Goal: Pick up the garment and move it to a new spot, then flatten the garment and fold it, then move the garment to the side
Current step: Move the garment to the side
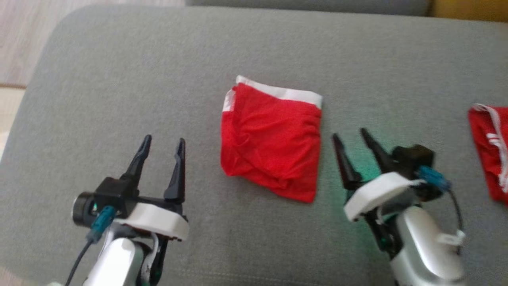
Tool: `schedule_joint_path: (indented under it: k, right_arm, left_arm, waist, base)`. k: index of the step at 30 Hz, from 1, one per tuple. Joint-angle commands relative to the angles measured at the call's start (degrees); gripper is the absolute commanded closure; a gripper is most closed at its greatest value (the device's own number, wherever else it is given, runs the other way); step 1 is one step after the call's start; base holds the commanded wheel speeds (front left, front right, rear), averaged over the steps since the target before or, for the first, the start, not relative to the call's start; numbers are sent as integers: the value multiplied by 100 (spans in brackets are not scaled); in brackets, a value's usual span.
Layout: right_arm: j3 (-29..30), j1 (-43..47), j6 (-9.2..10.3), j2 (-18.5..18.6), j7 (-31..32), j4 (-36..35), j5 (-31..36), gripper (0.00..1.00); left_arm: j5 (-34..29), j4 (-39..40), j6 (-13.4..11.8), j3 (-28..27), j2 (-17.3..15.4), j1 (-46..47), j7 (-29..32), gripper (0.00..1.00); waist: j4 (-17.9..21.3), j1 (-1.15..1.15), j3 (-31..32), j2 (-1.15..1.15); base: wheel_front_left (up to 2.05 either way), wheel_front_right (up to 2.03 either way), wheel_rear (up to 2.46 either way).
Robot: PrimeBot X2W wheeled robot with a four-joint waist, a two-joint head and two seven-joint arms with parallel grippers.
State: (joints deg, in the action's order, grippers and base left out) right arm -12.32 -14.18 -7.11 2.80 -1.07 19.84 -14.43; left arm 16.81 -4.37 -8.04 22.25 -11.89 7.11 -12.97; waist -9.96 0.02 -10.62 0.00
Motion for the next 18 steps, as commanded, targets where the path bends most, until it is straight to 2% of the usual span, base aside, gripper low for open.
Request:
schedule_joint_path:
  k: [1, 6, 9, 10, 11, 12, 18]
  right_arm:
    - [-315, -246, -37, 8, -17, 128, -196, 0]
    - [-887, -676, -37, 8, 233, 1083, -776, 0]
    - [-1061, -778, -37, 8, 367, 1362, -960, 0]
    - [-1131, -820, -37, 8, 423, 1484, -1036, 38]
    - [-1213, -862, -37, 8, 484, 1584, -1108, 91]
    - [-1282, -906, -37, 8, 498, 1647, -1189, 100]
    - [-1657, -1197, -37, 8, 425, 1840, -1161, 100]
  left_arm:
    - [41, 95, 32, -137, -9, 275, -77, 0]
    - [71, -96, 119, -94, 104, 403, -139, 0]
    - [71, -144, 133, -99, 134, 437, -157, 0]
    - [71, -166, 140, -106, 143, 449, -165, 0]
    - [70, -183, 143, -118, 149, 458, -171, 0]
    - [68, -199, 149, -128, 155, 470, -176, 0]
    - [47, -216, 186, -185, 172, 549, -194, 0]
  waist:
    - [-221, -2, -198, 0]
    - [-297, -2, -317, 0]
    - [-294, -2, -345, 0]
    - [-281, -2, -357, 0]
    - [-258, -2, -370, 0]
    - [-236, -2, -380, 0]
    - [-5, -2, -474, 0]
  base:
    - [0, 0, 0]
    - [0, 0, 0]
    - [0, 0, 0]
    - [0, 0, 0]
    - [0, 0, 0]
    - [0, 0, 0]
    - [0, 0, 0]
